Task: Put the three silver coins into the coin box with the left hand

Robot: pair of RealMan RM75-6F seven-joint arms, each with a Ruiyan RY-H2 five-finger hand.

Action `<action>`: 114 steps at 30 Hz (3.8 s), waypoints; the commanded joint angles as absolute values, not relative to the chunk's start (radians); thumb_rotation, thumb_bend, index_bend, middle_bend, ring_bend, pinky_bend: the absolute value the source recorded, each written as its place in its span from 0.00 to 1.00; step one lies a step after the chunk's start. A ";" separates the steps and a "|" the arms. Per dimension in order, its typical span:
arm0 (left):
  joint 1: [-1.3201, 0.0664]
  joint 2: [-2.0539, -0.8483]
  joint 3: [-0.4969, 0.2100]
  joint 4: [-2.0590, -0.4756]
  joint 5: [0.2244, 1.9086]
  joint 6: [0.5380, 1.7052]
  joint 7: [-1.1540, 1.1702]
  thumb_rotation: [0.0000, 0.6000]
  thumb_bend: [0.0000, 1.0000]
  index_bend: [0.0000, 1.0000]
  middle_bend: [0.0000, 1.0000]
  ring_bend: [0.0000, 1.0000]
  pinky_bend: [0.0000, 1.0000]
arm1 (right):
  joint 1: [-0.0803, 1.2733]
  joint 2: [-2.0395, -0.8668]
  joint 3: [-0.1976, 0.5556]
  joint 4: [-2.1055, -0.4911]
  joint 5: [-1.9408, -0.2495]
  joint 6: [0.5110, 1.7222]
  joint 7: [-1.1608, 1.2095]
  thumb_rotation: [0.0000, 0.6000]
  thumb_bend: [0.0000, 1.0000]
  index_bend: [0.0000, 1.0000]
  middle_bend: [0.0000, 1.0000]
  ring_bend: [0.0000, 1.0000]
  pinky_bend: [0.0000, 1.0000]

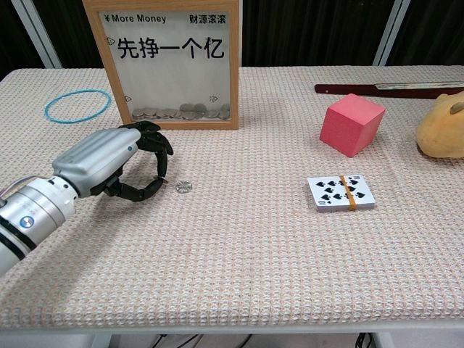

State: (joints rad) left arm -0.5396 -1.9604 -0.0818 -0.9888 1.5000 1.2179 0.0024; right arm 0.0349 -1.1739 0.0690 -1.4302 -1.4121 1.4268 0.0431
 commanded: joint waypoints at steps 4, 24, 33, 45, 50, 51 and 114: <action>-0.528 -1.920 -0.084 -1.079 1.506 1.245 0.013 1.00 0.52 0.60 0.28 0.08 0.13 | 0.035 -1.173 0.071 -1.431 -1.414 1.430 0.043 1.00 0.21 0.00 0.00 0.00 0.00; -0.582 -1.467 -0.353 -1.888 1.452 1.320 0.246 1.00 0.52 0.62 0.31 0.09 0.14 | 0.042 -1.168 0.074 -1.470 -1.434 1.447 0.014 1.00 0.21 0.00 0.00 0.00 0.00; -0.778 -1.481 -0.573 -1.803 1.076 1.186 0.388 1.00 0.52 0.63 0.31 0.09 0.13 | 0.043 -1.162 0.078 -1.480 -1.424 1.443 0.011 1.00 0.21 0.00 0.00 0.00 0.00; -0.943 -1.564 -0.631 -1.588 0.729 1.120 0.428 1.00 0.52 0.63 0.31 0.09 0.14 | 0.042 -1.164 0.077 -1.467 -1.419 1.438 0.027 1.00 0.21 0.00 0.00 0.00 0.00; -0.976 -1.581 -0.616 -1.533 0.679 1.133 0.447 1.00 0.52 0.63 0.32 0.09 0.13 | 0.042 -1.170 0.078 -1.455 -1.414 1.433 0.036 1.00 0.21 0.00 0.00 0.00 0.00; -0.979 -1.583 -0.611 -1.529 0.674 1.132 0.448 1.00 0.52 0.63 0.32 0.10 0.13 | 0.043 -1.170 0.078 -1.454 -1.414 1.433 0.037 1.00 0.21 0.00 0.00 0.00 0.00; -0.907 -1.449 -0.312 -1.856 1.036 1.227 0.352 1.00 0.34 0.23 0.30 0.09 0.11 | 0.045 -1.173 0.077 -1.448 -1.412 1.430 0.022 1.00 0.21 0.00 0.00 0.00 0.00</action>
State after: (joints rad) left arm -0.9685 -1.4869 -0.4403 -1.7366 0.8047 1.1849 0.3815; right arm 0.0453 -1.1730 0.0771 -1.4484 -1.4116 1.4296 0.0225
